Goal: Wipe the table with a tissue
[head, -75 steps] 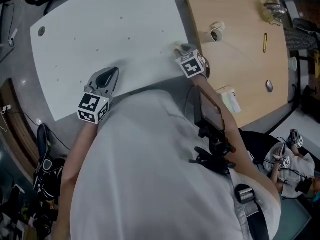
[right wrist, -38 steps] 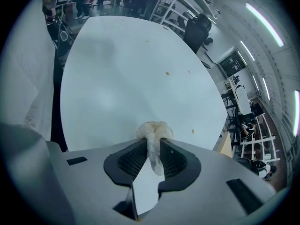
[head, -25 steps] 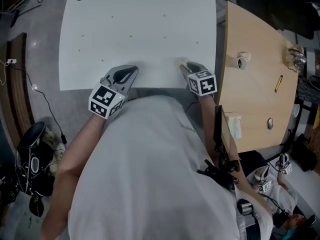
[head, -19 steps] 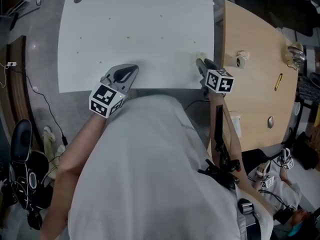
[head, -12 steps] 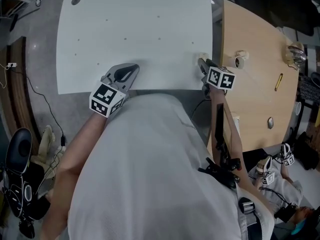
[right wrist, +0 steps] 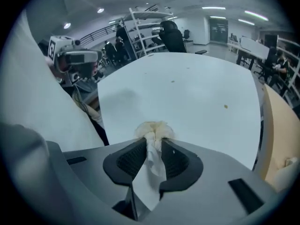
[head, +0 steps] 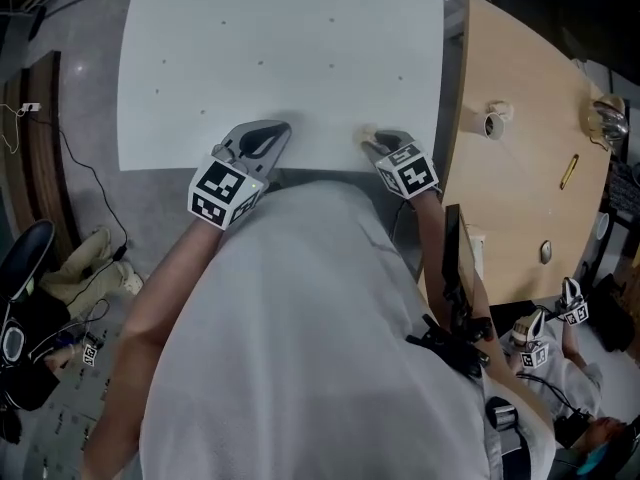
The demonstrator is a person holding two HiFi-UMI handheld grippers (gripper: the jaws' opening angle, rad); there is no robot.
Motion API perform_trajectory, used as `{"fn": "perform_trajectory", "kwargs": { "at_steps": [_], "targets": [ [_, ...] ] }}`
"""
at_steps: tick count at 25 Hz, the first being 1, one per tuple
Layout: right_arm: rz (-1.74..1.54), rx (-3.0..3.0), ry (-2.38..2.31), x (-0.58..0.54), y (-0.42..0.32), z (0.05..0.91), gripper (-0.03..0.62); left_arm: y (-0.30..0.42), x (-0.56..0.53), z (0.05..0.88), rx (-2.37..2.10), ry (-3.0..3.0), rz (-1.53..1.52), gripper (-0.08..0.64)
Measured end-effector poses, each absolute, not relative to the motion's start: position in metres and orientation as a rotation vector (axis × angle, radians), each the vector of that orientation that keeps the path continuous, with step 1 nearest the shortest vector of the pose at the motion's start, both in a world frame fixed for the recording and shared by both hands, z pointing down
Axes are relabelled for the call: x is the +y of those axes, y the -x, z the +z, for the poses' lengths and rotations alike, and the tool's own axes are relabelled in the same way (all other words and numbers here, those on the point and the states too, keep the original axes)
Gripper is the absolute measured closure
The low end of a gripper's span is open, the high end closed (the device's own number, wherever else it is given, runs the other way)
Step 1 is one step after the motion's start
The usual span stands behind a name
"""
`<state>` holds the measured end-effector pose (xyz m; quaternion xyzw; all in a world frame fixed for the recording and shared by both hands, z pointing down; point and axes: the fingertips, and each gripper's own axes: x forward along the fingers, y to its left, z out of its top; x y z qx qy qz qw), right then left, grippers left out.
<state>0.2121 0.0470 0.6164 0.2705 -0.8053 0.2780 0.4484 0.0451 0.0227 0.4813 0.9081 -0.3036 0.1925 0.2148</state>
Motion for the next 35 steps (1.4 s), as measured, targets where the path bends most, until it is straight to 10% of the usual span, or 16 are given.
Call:
{"fn": "perform_trajectory", "kwargs": {
  "at_steps": [16, 35],
  "targets": [
    [0.398, -2.038, -0.707, 0.019, -0.159, 0.619, 0.5, -0.028, 0.033, 0.483, -0.849, -2.495, 0.563, 0.549],
    [0.607, -1.916, -1.251, -0.044, -0.304, 0.616, 0.5, -0.055, 0.009, 0.481, -0.827, -2.52, 0.583, 0.549]
  ]
}}
